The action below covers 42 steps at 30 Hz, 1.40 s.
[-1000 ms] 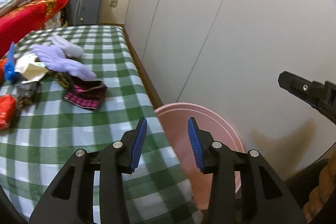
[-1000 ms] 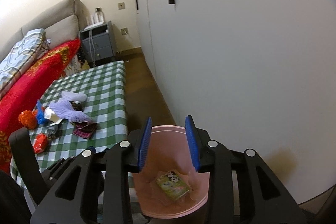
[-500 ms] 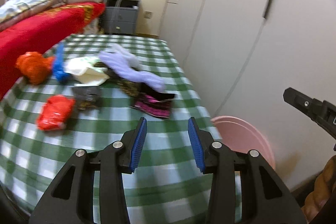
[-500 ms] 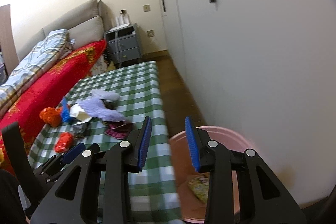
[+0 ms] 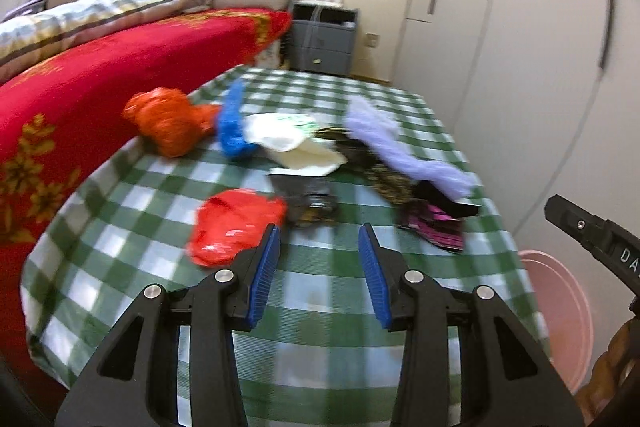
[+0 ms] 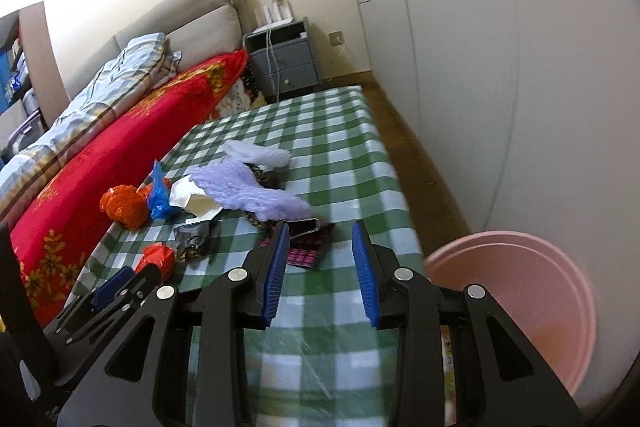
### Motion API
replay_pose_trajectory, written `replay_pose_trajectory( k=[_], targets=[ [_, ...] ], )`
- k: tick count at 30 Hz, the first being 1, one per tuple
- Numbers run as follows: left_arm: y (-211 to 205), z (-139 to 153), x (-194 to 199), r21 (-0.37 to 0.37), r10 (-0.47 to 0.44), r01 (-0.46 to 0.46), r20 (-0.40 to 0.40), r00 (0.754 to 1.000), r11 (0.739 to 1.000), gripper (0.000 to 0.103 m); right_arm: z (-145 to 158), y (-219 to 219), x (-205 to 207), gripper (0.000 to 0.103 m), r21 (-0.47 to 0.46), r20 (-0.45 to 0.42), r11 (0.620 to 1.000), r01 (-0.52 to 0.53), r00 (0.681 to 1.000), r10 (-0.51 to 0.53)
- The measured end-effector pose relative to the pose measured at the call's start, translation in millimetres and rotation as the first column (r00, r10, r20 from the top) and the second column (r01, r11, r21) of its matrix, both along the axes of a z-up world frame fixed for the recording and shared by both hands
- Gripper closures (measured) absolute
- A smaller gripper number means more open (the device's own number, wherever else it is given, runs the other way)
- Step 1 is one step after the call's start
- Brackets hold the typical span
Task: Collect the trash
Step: 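Move the right gripper to the pink-patterned wrapper while the left gripper approaches the red bag, then close the right gripper on the pink wrapper while the left gripper grasps the red bag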
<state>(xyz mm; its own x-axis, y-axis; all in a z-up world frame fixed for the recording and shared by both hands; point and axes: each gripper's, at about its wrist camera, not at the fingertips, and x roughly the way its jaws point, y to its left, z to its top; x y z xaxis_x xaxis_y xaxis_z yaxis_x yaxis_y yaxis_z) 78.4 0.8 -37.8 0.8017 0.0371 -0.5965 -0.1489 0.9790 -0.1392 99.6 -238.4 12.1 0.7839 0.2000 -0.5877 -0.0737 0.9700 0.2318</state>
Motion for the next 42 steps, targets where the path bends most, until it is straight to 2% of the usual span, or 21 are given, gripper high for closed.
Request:
replay_pose_trajectory(
  k=[3, 5, 10, 18, 21, 27, 32, 34, 38, 42],
  targets=[
    [9.6, -4.5, 4.7, 0.009, 0.048, -0.048, -0.012, 0.999, 0.999, 0.054, -10.6, 5.8, 17.4, 0.07, 0.022, -0.023, 1.0, 0.0, 1.0, 0.001],
    [16.2, -7.6, 7.7, 0.025, 0.083, -0.082, -0.021, 0.996, 0.996, 0.043, -17.9, 7.1, 26.6, 0.07, 0.037, -0.044, 0.999, 0.004, 0.999, -0.003],
    [31.9, -15.1, 15.0, 0.034, 0.151, -0.15, -0.047, 0.987, 0.988, 0.034, -37.2, 10.6, 48.7, 0.07, 0.075, -0.097, 0.997, 0.017, 0.995, -0.01],
    [41.7, -31.0, 29.4, 0.006, 0.18, -0.181, -0.117, 0.977, 0.983, 0.031, -57.6, 9.7, 66.0, 0.07, 0.085, -0.168, 0.995, 0.045, 0.985, -0.03],
    [43.1, -32.8, 32.2, -0.01, 0.177, -0.18, -0.126, 0.976, 0.984, 0.03, -62.0, 8.5, 68.6, 0.075, 0.091, -0.177, 0.995, 0.051, 0.984, -0.034],
    [50.2, -40.6, 35.7, -0.056, 0.176, -0.189, -0.176, 0.968, 0.98, 0.03, -63.5, 12.1, 68.7, 0.086, 0.09, -0.174, 0.995, 0.038, 0.985, -0.022],
    [48.9, -44.0, 39.0, -0.061, 0.168, -0.183, -0.193, 0.967, 0.981, 0.031, -60.5, 13.3, 66.8, 0.095, 0.091, -0.165, 0.996, 0.022, 0.986, -0.007],
    [49.5, -45.4, 40.4, -0.071, 0.165, -0.182, -0.199, 0.966, 0.981, 0.031, -58.5, 14.8, 65.6, 0.096, 0.087, -0.158, 0.996, 0.011, 0.987, 0.003],
    [52.2, -47.6, 41.7, -0.092, 0.162, -0.184, -0.206, 0.965, 0.979, 0.038, -53.0, 17.9, 62.0, 0.099, 0.083, -0.145, 0.997, -0.012, 0.989, 0.024],
    [53.3, -46.8, 41.5, -0.101, 0.159, -0.182, -0.201, 0.967, 0.978, 0.039, -48.3, 17.2, 58.7, 0.099, 0.085, -0.137, 0.996, -0.02, 0.99, 0.032]
  ],
)
